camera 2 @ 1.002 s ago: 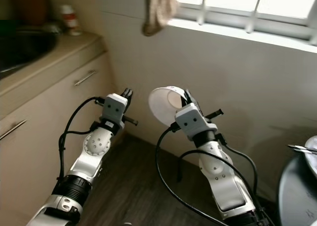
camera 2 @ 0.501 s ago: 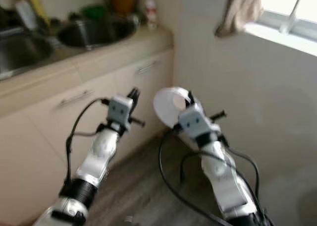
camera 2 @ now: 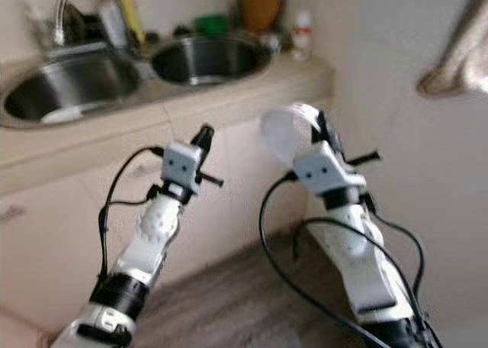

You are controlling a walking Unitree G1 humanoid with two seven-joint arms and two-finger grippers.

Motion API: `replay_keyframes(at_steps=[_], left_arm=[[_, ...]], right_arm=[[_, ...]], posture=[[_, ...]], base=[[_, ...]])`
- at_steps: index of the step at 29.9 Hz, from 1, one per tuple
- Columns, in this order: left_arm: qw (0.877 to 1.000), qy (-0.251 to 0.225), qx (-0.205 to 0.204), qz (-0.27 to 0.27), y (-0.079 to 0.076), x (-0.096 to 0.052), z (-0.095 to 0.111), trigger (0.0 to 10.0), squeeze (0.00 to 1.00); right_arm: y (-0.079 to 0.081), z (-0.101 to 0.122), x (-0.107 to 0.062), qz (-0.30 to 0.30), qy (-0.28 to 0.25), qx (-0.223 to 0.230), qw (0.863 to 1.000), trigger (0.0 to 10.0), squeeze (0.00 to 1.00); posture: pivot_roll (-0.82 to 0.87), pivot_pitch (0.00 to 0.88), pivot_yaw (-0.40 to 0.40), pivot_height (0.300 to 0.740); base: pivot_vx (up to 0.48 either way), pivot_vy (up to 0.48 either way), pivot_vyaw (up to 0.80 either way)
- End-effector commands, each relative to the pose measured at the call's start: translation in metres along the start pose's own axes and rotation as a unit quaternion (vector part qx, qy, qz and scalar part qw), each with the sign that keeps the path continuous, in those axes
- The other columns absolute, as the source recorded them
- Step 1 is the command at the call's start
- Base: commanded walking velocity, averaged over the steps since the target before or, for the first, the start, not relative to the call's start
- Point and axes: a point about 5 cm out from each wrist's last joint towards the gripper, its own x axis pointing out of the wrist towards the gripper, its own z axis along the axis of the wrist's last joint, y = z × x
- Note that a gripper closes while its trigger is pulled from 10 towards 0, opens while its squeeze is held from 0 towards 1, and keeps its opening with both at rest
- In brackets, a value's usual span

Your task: Kitchen organization

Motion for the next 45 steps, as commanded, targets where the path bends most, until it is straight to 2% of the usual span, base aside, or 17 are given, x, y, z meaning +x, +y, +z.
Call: replay_keyframes(at_steps=[1,3,4,6,8,10,12,16,20,21,22,23,24,31,34,38,45], left_arm=[[0.999,0.032,0.0,0.006,0.01,-0.012,-0.008,10.0,0.0],[0.998,0.056,-0.009,0.005,0.016,-0.028,-0.008,10.0,0.0],[0.998,0.056,-0.009,0.005,0.016,-0.028,-0.008,10.0,0.0],[0.997,0.072,-0.006,-0.006,0.018,-0.052,-0.006,10.0,0.0],[0.996,0.091,-0.002,-0.004,0.018,-0.066,-0.011,10.0,0.0],[0.994,0.11,0.002,0.002,0.018,-0.074,-0.018,10.0,0.0],[0.993,0.116,-0.001,0.015,0.019,-0.072,-0.02,10.0,0.0],[0.994,0.106,-0.006,0.029,0.022,-0.058,-0.015,10.0,0.0],[0.995,0.1,-0.002,0.026,0.02,-0.053,-0.008,10.0,0.0],[0.995,0.096,0.002,0.027,0.021,-0.052,-0.007,10.0,0.0],[0.995,0.094,0.004,0.028,0.022,-0.051,-0.006,10.0,0.0],[0.995,0.092,0.006,0.03,0.023,-0.05,-0.006,10.0,0.0],[0.996,0.086,0.006,0.034,0.025,-0.049,-0.004,10.0,0.0],[0.997,0.073,0.004,0.037,0.027,-0.047,0.002,10.0,0.0],[0.997,0.071,0.001,0.036,0.026,-0.046,0.002,10.0,0.0],[0.997,0.07,0.0,0.036,0.025,-0.045,0.002,10.0,0.0],[0.997,0.068,-0.002,0.035,0.025,-0.045,0.003,10.0,0.0]], right_arm=[[0.003,0.013,0.005,0.0,-0.033,0.003,0.999,0.0,0.0],[0.004,0.016,0.007,0.009,-0.042,0.0,0.999,0.0,0.0],[0.004,0.016,0.007,0.009,-0.042,0.0,0.999,0.0,0.0],[0.001,0.016,0.011,0.011,-0.048,-0.003,0.999,0.0,0.0],[0.0,0.016,0.015,0.01,-0.051,-0.004,0.999,0.0,0.0],[-0.001,0.016,0.02,0.008,-0.053,-0.003,0.999,0.0,0.0],[-0.001,0.016,0.025,0.006,-0.057,-0.003,0.998,0.0,0.0],[-0.002,0.022,0.038,0.001,-0.073,0.0,0.997,0.0,0.0],[-0.014,0.025,0.054,-0.036,-0.079,0.008,0.996,0.0,0.0],[-0.02,0.023,0.059,-0.058,-0.071,0.015,0.996,3.0,0.0],[-0.023,0.022,0.061,-0.07,-0.064,0.018,0.995,3.0,0.0],[-0.024,0.021,0.063,-0.076,-0.058,0.024,0.995,9.5,0.0],[-0.024,0.02,0.065,-0.072,-0.054,0.028,0.996,10.0,0.0],[-0.025,0.013,0.068,-0.087,-0.025,0.034,0.995,10.0,0.0],[-0.026,0.003,0.065,-0.1,0.008,0.073,0.992,10.0,0.0],[-0.032,-0.007,0.062,-0.115,0.036,0.082,0.989,10.0,0.0],[-0.036,-0.01,0.06,-0.125,0.039,0.072,0.989,10.0,0.0]], posture=[[0.09,0.0,-0.025,0.74],[0.09,0.0,-0.018,0.74],[0.09,0.0,-0.018,0.74],[0.11,0.0,-0.016,0.74],[0.12,0.0,-0.023,0.74],[0.13,0.0,-0.033,0.74],[0.13,0.0,-0.039,0.74],[0.14,0.0,-0.045,0.74],[0.14,0.0,-0.049,0.74],[0.14,0.0,-0.049,0.74],[0.15,0.0,-0.05,0.74],[0.15,0.0,-0.05,0.74],[0.15,0.0,-0.05,0.74],[0.15,0.0,-0.048,0.74],[0.15,0.0,-0.048,0.74],[0.15,0.0,-0.048,0.74],[0.14,0.0,-0.046,0.74]], base=[[0.416,0.0,0.8],[0.328,0.0,0.8],[0.315,0.0,0.8],[0.302,0.0,0.8],[0.285,0.0,0.8],[0.281,0.0,0.8],[0.0,0.0,0.8],[0.0,0.0,0.8],[0.0,0.0,0.8],[0.0,0.0,0.0],[0.0,0.0,0.0],[0.0,0.0,0.0],[0.0,0.0,0.0],[0.175,0.0,0.0],[0.336,0.0,0.0],[0.353,0.0,-0.79],[0.384,0.0,-0.8]])
